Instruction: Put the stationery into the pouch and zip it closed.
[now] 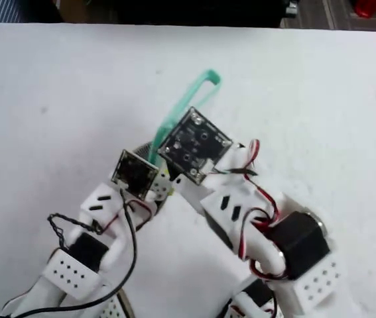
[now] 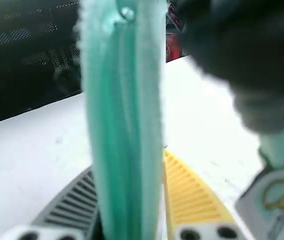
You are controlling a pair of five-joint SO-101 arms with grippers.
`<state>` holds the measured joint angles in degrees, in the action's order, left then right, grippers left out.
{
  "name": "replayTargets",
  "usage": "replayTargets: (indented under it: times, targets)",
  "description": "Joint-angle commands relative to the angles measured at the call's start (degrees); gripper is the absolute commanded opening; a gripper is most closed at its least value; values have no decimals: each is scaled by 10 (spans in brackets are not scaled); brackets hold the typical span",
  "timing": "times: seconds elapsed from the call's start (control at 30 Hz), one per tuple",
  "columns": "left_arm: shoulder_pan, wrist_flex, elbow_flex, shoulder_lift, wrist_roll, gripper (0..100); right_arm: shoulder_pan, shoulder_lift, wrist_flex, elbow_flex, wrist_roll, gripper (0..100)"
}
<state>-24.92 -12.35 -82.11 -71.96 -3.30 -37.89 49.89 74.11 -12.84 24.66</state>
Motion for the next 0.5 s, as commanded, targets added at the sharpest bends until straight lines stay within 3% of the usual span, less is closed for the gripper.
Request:
replayTargets:
  times: [0.0,0.27,0.47]
  targets:
    - [2,-24,19,-29,40,159,2,0,-10,39,-2,17]
    - [4,-229,175,-29,72,169,-19,-45,16,115,1,17]
    - [3,-253,195,-29,69,163,58,-132,31,207,2,17]
